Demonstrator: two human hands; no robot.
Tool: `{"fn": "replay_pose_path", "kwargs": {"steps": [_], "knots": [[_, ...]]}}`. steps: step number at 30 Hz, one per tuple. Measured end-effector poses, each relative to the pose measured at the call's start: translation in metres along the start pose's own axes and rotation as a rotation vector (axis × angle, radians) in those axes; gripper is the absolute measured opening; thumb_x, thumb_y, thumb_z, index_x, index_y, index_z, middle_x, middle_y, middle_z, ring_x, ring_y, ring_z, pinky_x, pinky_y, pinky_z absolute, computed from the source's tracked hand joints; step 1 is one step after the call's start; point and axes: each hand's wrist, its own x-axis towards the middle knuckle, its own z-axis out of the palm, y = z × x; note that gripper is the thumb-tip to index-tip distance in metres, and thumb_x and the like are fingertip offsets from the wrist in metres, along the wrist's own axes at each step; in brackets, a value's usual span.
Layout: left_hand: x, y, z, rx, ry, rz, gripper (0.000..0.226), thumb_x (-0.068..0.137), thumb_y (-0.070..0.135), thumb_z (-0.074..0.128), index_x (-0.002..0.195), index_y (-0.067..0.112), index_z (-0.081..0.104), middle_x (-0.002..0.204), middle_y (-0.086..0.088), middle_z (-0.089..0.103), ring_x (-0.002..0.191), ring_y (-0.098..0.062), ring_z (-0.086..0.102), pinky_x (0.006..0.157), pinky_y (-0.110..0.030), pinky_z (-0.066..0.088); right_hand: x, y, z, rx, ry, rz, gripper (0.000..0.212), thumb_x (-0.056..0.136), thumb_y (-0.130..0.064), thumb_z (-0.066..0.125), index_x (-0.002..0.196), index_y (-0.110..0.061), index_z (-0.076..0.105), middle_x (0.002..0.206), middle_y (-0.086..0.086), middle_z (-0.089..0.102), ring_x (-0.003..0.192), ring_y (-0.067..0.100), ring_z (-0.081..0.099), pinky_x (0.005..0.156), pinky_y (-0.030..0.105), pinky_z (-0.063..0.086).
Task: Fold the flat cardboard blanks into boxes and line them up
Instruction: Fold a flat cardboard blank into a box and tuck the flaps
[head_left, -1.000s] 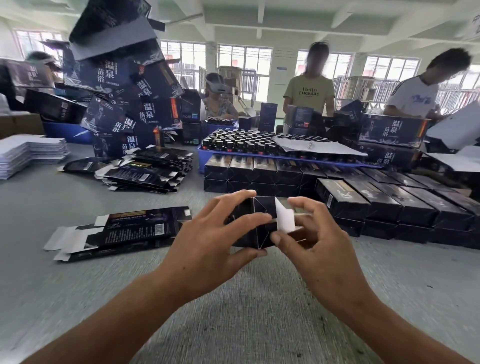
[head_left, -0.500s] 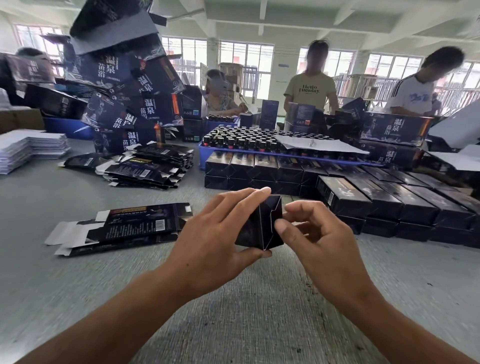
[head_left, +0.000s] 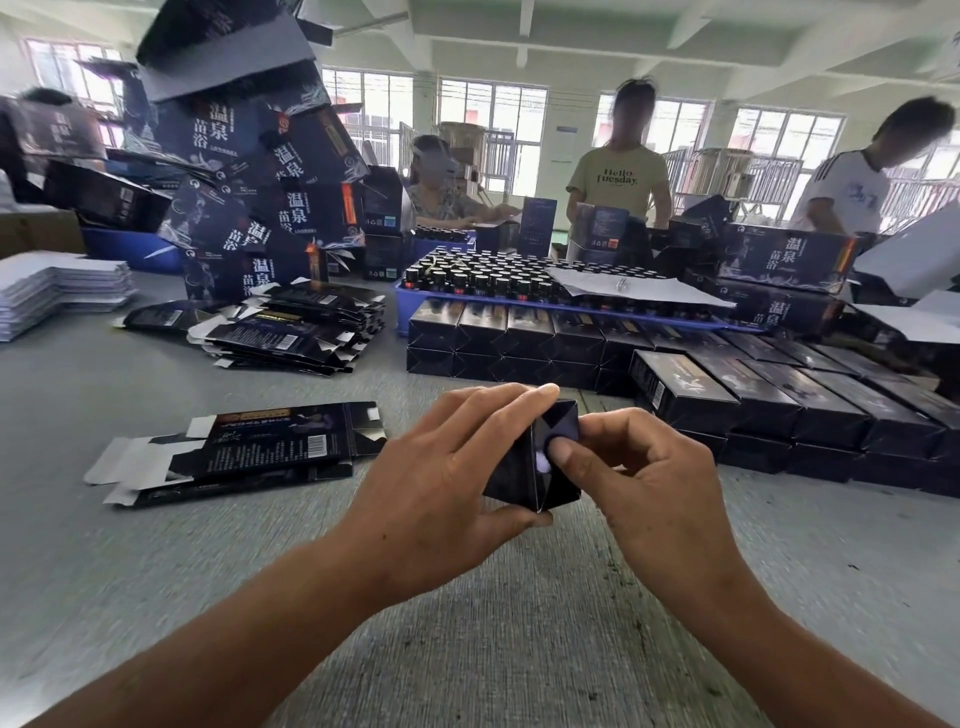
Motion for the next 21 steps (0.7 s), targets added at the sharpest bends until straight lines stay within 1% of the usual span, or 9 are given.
{"fn": "replay_pose_path", "kwargs": {"steps": [8,11,15,17,18,21], "knots": [[0.0002,0.0018,-0.0007,-0.012,0.005,0.015,0.092,0.077,0.057,0.069,0.153,0.026,0.027,0.148,0.009,0.042,0.133,-0.015,0.045,0.098,-0.034,0.050,-0.0020,-0.0015,0.0011,-0.075,0.028,-0.029,0.008,0.085,-0.030,0.077,0.091,-0.032,0.071,0.086,-0.020,0.073,0.081,0.001,0.070,0.069,0.013,0.053],[0.0001,0.0005,-0.0007,-0.013,0.012,0.013,0.093,0.077,0.057,0.069,0.153,0.027,0.026,0.148,0.011,0.040,0.133,-0.013,0.044,0.098,-0.033,0.050,-0.0010,-0.0021,0.0005,-0.094,0.004,-0.036,0.010,0.086,-0.034,0.076,0.094,-0.033,0.071,0.088,-0.021,0.073,0.081,0.001,0.070,0.070,0.013,0.053],[0.0000,-0.0012,-0.0010,-0.017,0.016,-0.002,0.093,0.078,0.059,0.069,0.154,0.028,0.025,0.148,0.012,0.040,0.133,-0.012,0.043,0.097,-0.031,0.049,0.0017,-0.0018,-0.0023,-0.059,-0.042,-0.017,0.013,0.083,-0.036,0.075,0.095,-0.032,0.071,0.089,-0.020,0.073,0.082,0.001,0.069,0.069,0.011,0.052],[0.0002,-0.0013,-0.0012,-0.026,0.025,-0.009,0.093,0.078,0.058,0.069,0.154,0.027,0.026,0.148,0.012,0.041,0.133,-0.012,0.044,0.097,-0.030,0.048,0.0016,-0.0022,-0.0027,-0.044,-0.048,-0.012,0.022,0.080,-0.044,0.073,0.099,-0.033,0.070,0.092,-0.020,0.073,0.084,0.001,0.070,0.071,0.014,0.053],[0.0003,-0.0008,-0.0009,-0.031,0.029,-0.009,0.093,0.078,0.058,0.069,0.154,0.027,0.026,0.148,0.012,0.041,0.133,-0.012,0.043,0.097,-0.030,0.048,0.0007,-0.0022,-0.0025,-0.038,-0.062,-0.009,0.030,0.078,-0.050,0.072,0.103,-0.034,0.068,0.096,-0.021,0.072,0.087,0.001,0.070,0.071,0.015,0.054],[0.0008,0.0007,0.0021,-0.016,0.019,0.038,0.091,0.080,0.054,0.069,0.155,0.026,0.026,0.152,0.013,0.039,0.139,-0.012,0.040,0.102,-0.031,0.046,-0.0028,-0.0008,0.0005,-0.066,-0.125,0.024,0.063,0.073,-0.069,0.071,0.127,-0.042,0.054,0.109,-0.024,0.066,0.098,-0.005,0.066,0.071,0.012,0.054]]}}
